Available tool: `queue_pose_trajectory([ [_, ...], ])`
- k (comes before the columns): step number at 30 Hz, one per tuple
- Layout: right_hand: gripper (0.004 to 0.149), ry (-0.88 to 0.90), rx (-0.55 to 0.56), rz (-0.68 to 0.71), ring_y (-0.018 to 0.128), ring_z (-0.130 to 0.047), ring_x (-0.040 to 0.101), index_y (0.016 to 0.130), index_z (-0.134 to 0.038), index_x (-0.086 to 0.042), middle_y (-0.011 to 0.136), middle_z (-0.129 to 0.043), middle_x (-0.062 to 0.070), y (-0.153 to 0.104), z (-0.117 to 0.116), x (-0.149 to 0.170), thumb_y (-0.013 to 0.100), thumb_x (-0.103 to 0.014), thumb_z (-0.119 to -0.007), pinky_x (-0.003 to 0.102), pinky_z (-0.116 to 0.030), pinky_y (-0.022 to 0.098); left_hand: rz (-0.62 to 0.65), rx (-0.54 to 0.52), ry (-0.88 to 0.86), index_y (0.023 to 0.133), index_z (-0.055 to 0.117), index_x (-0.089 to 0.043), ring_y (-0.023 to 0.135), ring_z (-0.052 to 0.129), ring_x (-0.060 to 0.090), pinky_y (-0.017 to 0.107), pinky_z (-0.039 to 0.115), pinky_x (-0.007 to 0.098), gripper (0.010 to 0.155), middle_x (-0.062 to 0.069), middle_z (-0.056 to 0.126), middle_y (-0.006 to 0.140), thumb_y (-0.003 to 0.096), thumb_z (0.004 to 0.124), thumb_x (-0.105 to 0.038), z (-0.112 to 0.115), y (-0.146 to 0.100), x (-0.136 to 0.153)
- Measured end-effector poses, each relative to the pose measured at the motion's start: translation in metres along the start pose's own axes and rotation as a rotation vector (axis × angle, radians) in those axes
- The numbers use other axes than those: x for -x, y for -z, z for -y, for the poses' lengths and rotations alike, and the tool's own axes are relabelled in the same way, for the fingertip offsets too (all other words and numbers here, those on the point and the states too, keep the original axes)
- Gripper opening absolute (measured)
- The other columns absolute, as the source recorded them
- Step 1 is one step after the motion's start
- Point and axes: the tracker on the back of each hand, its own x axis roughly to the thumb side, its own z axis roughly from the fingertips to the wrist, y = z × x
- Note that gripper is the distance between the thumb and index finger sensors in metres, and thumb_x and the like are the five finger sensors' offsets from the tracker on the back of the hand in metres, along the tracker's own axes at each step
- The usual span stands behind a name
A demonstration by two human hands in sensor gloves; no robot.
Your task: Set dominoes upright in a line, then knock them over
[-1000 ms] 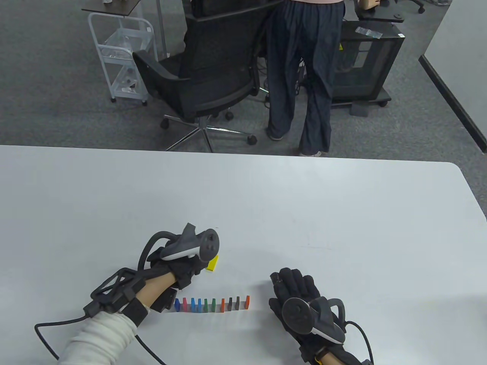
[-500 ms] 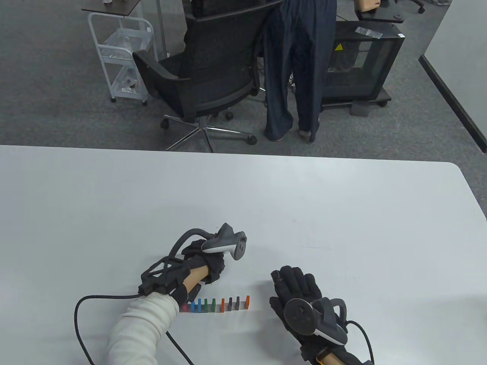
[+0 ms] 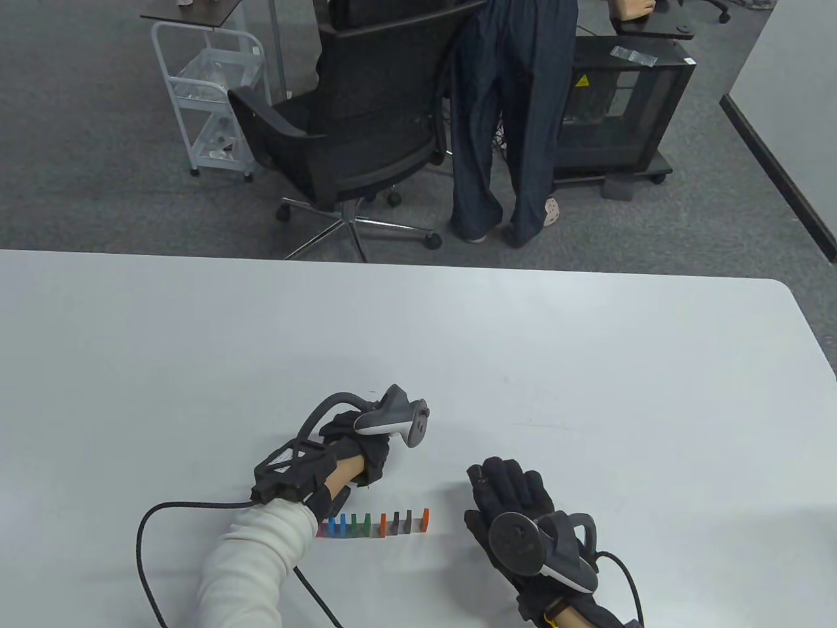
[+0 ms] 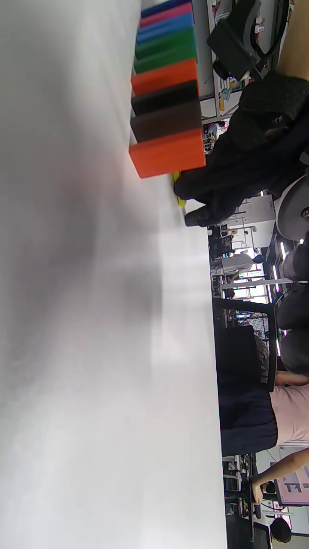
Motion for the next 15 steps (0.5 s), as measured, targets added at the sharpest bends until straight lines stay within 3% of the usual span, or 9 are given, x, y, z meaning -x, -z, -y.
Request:
queue_pose_trajectory([
  [7,0.066,0.002,0.002,-0.001,0.107,-0.051,0.043,0.114,-0.055,-0.011,0.117,-0.048,0.020,0.000,0.000,0.001,0.058,-0.045,-0.055,0.055,-0.038,0.079,0.052,-0.122,-0.123,0.114,0.064,-0.002,0.074,0.101,0.016,0.072,0.078,0.037,0.064,0.014,0.084,0.094,0.0640,0.074,-0.042,-0.013,-0.022,0.017],
  [15,0.066,0.000,0.002,-0.003,0.107,-0.051,0.043,0.114,-0.055,-0.010,0.117,-0.048,0.020,0.000,0.000,0.001,0.057,-0.045,-0.055,0.055,-0.038,0.079,0.130,-0.317,-0.276,0.108,0.071,-0.005,0.079,0.100,0.018,0.075,0.077,0.038,0.057,0.015,0.082,0.098,0.0633,0.075,-0.040,-0.014,-0.074,0.056],
])
